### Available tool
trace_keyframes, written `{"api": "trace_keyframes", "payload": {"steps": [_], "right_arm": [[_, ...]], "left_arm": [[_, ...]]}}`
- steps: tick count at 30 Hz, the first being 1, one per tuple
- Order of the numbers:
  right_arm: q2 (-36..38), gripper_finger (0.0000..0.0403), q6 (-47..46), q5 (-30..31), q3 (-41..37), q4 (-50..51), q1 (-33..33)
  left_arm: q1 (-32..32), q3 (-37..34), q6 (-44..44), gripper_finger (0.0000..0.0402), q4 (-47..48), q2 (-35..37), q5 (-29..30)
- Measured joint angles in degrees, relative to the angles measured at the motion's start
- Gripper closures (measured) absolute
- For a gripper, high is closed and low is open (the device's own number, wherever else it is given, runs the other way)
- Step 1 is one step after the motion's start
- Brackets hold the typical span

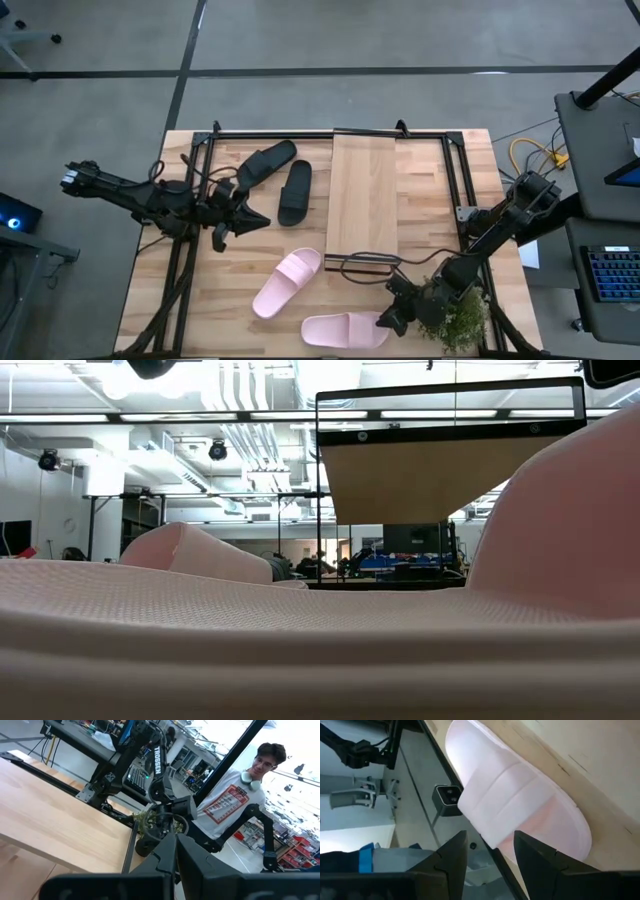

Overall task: Pick and place slides into the shelf
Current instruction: Put the bottom light pink slipper on the shelf

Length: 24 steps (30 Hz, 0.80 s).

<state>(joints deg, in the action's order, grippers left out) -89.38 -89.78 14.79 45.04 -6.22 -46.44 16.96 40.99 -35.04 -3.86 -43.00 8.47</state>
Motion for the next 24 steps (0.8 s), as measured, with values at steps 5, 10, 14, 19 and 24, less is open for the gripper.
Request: {"api": "trace_keyframes", "payload": {"steps": [5,10,14,19,24], "right_arm": [[0.0,0.0251,0.04,-0.24,-0.07,-0.13,-0.02],[0.0,0.0252,0.17,-0.24,-0.09,-0.11,-0.02],[-0.32,0.0252,0.17,-0.24,-0.11,-0.2,-0.02],[-3.21,0.0252,0.0,-3.0,-0.09,-2.09,0.37],[-8.85,0.0252,-0.3,-3.29,-0.07,-12.49,0.61]], "left_arm": [[0.0,0.15,0.98,0.0402,-0.04,0.08,0.01],[0.01,0.13,0.98,0.0402,-0.13,0.08,-0.01],[0.01,0.15,0.98,0.0402,-0.1,0.02,-0.39],[0.01,0.15,0.95,0.0402,-0.13,0.31,-0.58],[0.0,0.24,0.91,0.0402,-0.15,0.48,-0.73]]}}
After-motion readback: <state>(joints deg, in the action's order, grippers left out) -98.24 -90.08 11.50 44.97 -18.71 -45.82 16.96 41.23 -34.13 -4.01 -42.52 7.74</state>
